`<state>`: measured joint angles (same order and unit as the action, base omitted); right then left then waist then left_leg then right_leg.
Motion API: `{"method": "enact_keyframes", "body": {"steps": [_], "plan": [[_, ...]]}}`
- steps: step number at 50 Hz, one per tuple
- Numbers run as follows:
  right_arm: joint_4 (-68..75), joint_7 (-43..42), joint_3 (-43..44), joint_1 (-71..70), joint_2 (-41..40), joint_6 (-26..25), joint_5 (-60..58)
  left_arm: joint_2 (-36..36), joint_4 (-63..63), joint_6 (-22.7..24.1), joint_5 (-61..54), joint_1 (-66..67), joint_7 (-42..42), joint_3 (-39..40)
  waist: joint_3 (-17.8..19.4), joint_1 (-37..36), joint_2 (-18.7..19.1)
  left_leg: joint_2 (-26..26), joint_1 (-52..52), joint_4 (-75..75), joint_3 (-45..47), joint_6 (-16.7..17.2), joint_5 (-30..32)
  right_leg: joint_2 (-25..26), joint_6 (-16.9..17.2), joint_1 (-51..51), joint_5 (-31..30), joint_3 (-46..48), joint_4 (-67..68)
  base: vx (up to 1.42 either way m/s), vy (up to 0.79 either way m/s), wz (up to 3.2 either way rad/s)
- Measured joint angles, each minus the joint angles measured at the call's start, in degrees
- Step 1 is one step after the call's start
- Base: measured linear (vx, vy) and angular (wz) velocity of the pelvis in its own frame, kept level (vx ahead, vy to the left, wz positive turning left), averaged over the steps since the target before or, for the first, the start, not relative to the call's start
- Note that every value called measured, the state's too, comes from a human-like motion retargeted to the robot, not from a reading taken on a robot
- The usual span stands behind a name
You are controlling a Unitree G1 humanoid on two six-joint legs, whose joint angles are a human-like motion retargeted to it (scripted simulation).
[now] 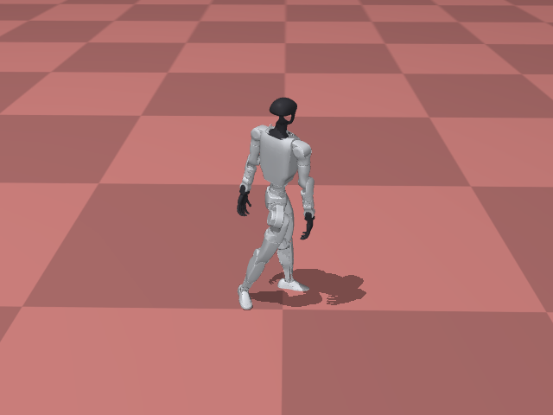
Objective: Upper body actions
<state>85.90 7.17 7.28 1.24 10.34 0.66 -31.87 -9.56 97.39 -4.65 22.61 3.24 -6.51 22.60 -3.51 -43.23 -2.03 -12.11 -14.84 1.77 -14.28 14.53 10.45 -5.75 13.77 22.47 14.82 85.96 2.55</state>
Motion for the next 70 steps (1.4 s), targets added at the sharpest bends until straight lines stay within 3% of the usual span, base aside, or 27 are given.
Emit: {"method": "enact_keyframes", "body": {"steps": [13,22,30,36,44,55,70], "plan": [[-1.9,2.5,-6.5,1.3,-3.0,0.7,-6.5,5.7,0.0,0.9,-6.2,3.2,-2.2,3.7,0.4,-0.1,-0.8,-0.1,-0.2,-0.1,-1.1,-0.6,-0.1,0.3,0.2,-0.4,0.3,-0.4,0.2,0.03,-0.02,0.09],[0.3,1.2,-7.0,2.0,-2.5,-0.8,-7.6,2.7,-1.9,1.9,-4.4,-0.6,-0.7,-0.2,0.9,4.1,-1.2,0.6,1.1,0.3,0.3,-6.6,-0.9,-0.8,-0.8,-1.8,-0.9,-3.5,-0.4,0.10,-0.12,-0.58],[-1.2,2.4,-6.8,1.7,-2.4,0.3,-2.0,-0.7,-2.4,1.6,-4.3,-1.4,-1.3,0.5,1.3,9.7,-1.8,2.5,4.3,1.8,3.4,-12.5,-5.1,-3.5,-3.2,-5.5,-2.7,-17.8,-0.6,0.18,-0.18,-1.58],[-2.8,2.8,-8.6,1.2,-1.9,1.7,-2.5,-2.0,-2.5,1.5,-4.5,0.2,-2.5,1.3,0.6,16.8,-1.4,5.6,7.8,2.1,9.9,-15.0,-9.5,-4.1,-5.6,-9.8,-4.7,-31.7,-0.8,0.16,-0.26,-1.92],[1.0,1.4,-8.9,-1.1,-0.3,1.0,-1.4,-0.9,-3.2,1.8,-3.5,2.5,-3.4,1.7,-2.2,27.8,2.1,11.6,13.4,-0.4,26.5,-15.5,-13.7,-2.1,-8.0,-16.9,-8.8,-47.3,-1.1,0.05,-0.29,-1.99],[11.1,-1.5,-3.9,-3.6,3.9,-2.1,4.1,-0.3,-4.6,1.2,-2.8,-1.3,-5.5,-2.1,-6.4,40.1,7.0,16.3,15.9,-1.5,43.5,-14.1,-16.9,0.5,-8.8,-26.4,-12.4,-60.0,0.8,-0.15,-0.23,-1.39],[11.5,-1.9,0.4,0.8,2.5,-4.6,7.0,4.1,-13.0,5.2,-5.6,-8.9,-5.6,-2.9,-3.6,41.9,5.7,16.1,17.9,-1.6,48.3,-14.2,-17.3,0.6,-9.7,-27.7,-12.5,-63.6,3.0,-0.07,-0.05,-0.32]]}}
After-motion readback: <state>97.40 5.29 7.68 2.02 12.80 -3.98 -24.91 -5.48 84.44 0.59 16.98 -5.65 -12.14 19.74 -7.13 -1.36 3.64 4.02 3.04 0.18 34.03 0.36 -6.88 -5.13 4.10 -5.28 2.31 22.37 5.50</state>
